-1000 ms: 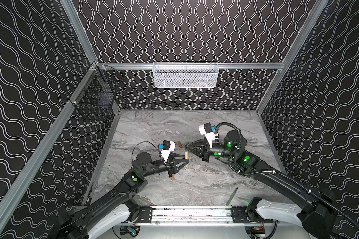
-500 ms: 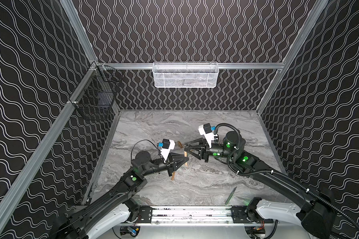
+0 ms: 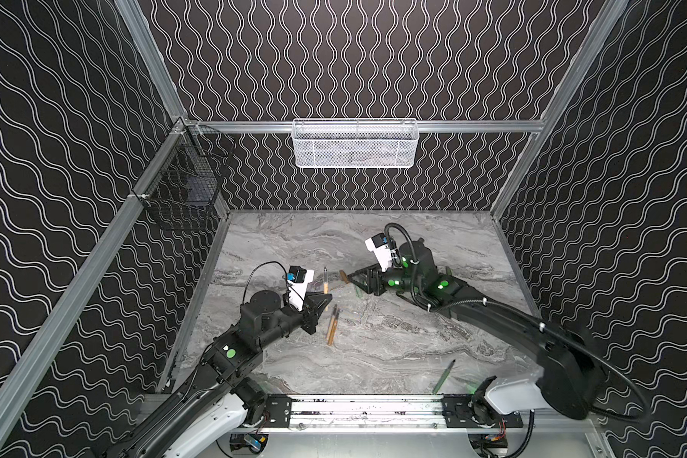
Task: Insert the pens into the pen caps
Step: 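Move the right gripper to the tan cap while the left holds the pen, then grasp the tan cap with the right gripper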
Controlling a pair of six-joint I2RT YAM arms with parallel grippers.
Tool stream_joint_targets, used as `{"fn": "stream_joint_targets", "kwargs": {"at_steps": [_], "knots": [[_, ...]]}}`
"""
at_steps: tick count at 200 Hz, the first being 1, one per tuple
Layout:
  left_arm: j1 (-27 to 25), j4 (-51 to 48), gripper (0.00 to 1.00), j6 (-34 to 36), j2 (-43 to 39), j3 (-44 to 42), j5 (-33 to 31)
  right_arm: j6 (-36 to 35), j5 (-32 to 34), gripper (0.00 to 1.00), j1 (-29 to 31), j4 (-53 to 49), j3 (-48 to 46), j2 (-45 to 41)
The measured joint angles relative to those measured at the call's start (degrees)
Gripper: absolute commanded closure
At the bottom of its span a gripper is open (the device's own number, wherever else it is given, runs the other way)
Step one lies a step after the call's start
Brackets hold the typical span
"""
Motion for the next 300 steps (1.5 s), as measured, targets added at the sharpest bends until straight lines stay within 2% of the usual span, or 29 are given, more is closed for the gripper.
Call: {"fn": "stream_joint_targets", "kwargs": {"at_steps": [33, 55, 86, 141, 220, 262, 300], "knots": [[0.1, -6.6, 1.0, 2.2, -1.2, 2.9, 0.7, 2.3, 3.5, 0.57, -2.4, -8.6, 4.1, 9.9], [0.1, -11.3, 1.0, 5.4, 0.8, 6.4, 5.4, 3.4, 4.5, 0.61, -3.5, -12.6, 5.2, 14.3], [0.1, -17.0, 1.0, 9.7, 1.8, 8.2, 12.0, 4.3, 7.2, 0.61, -4.7, -16.4, 8.7, 19.6], [0.1, -17.6, 1.0, 11.5, 1.2, 7.7, 19.9, 5.3, 11.5, 0.63, -6.0, -20.5, 14.1, 26.9], [0.1, -17.5, 1.0, 12.6, 1.2, 7.4, 21.7, 5.5, 13.0, 0.65, -6.3, -22.3, 19.5, 31.9], [0.1, -17.5, 1.0, 12.8, 0.9, 7.4, 21.7, 4.4, 14.5, 0.76, -6.3, -23.5, 20.6, 32.8], [0.1, -17.5, 1.0, 12.8, 1.2, 7.4, 21.8, 2.5, 17.3, 0.78, -5.6, -26.5, 22.3, 33.5]]}}
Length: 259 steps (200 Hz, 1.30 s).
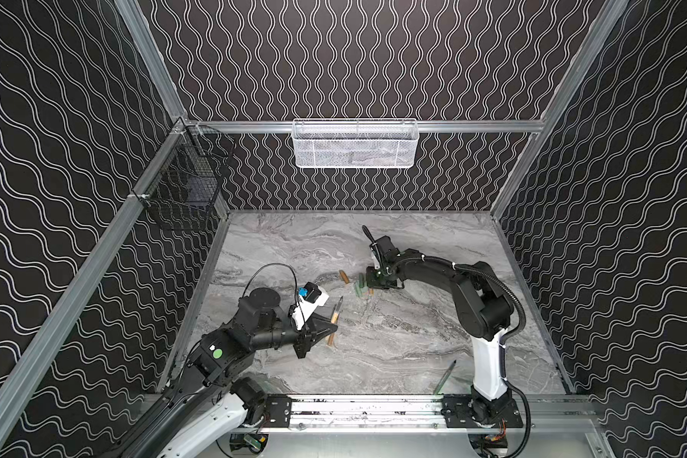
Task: Insert the pens into the pen caps
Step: 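Grasp the tan cap with the right gripper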
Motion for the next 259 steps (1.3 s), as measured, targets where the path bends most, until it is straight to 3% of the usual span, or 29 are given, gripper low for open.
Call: {"fn": "stream_joint_targets", "kwargs": {"at_steps": [77, 222, 259], "knots": [[0.0, 0.1, 1.0, 0.0, 0.2, 0.0, 0.3, -3.0, 2.5, 0.86, 0.3, -2.4, 1.0, 0.0], [0.0, 8.3, 1.0, -5.0, 4.3, -2.2, 2.8, -4.5, 3.0, 0.86, 0.3, -4.4, -4.5, -6.1], [-0.1, 14.8, 1.0, -10.5, 5.9, -6.7, 2.8, -4.5, 2.9, 0.85, 0.2, -4.4, -5.8, -7.6]]}}
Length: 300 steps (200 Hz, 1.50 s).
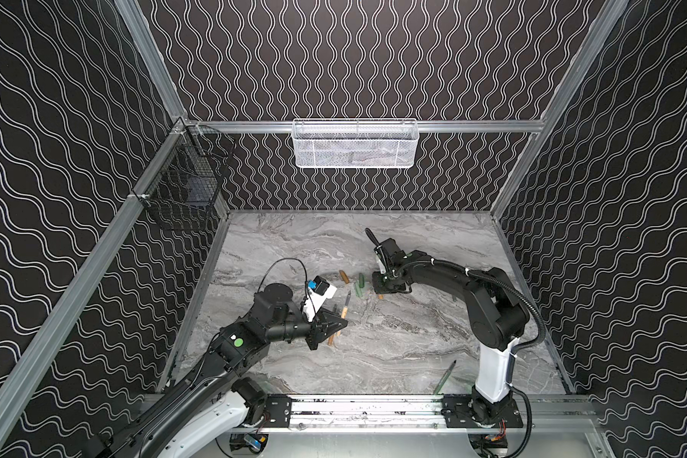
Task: Insert the pens into the pen caps
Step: 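Grasp the tan cap with the right gripper, then lift the tan cap with the right gripper toward the held pen tip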
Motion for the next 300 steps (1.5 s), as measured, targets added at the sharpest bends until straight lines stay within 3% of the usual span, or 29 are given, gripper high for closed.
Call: {"fn": "stream_joint_targets", "kwargs": {"at_steps": [44, 158, 234, 300], "knots": [[-0.6, 8.5, 1.0, -6.5, 1.6, -5.1, -0.1, -0.2, -0.2, 0.83, 0.0, 0.4, -2.2, -0.6], [-0.8, 10.2, 1.0, -6.3, -0.2, -5.4, -2.6, -1.0, 3.0, 0.73, 0.6, -0.3, -2.6, -0.8], [-0.8, 10.6, 1.0, -6.3, -0.8, -5.7, -3.0, -1.1, 5.7, 0.75, 1.8, -2.3, -0.4, 1.1], [-0.8, 10.6, 1.0, -6.3, -1.6, -5.8, -3.2, -1.4, 7.7, 0.82, 2.8, -3.4, 0.9, 2.6]]}}
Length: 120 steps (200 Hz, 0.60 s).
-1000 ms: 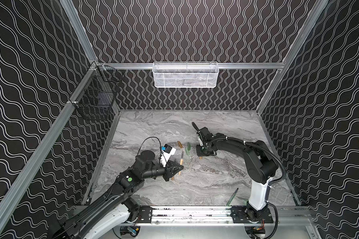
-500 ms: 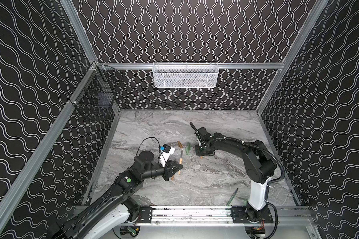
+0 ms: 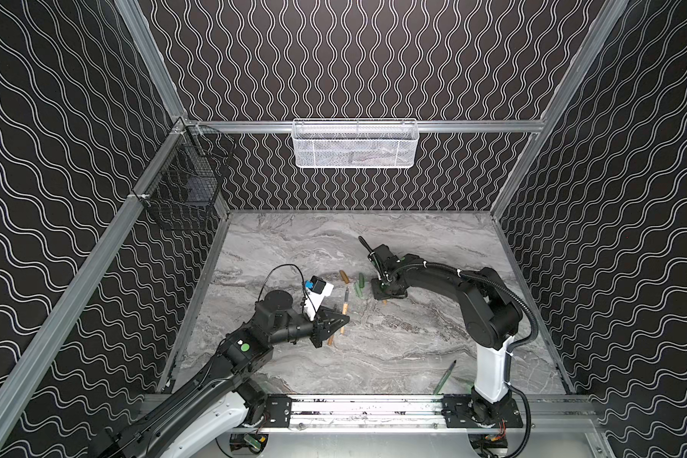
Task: Insert the pens into the pen caps
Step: 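Lift the tan cap with the right gripper toward the held pen tip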
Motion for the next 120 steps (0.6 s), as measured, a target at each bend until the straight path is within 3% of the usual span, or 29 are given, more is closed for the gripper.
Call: {"fn": "stream_joint_targets", "kwargs": {"at_steps": [95, 120], "knots": [[0.0, 0.0, 1.0, 0.0, 0.5, 0.0, -0.6, 0.0, 1.2, 0.88, 0.4, -0.9, 0.1, -1.4], [0.0, 0.0, 1.0, 0.0, 1.5, 0.0, -0.3, 0.0, -2.2, 0.88, -0.4, 0.3, -1.7, -5.0]]}}
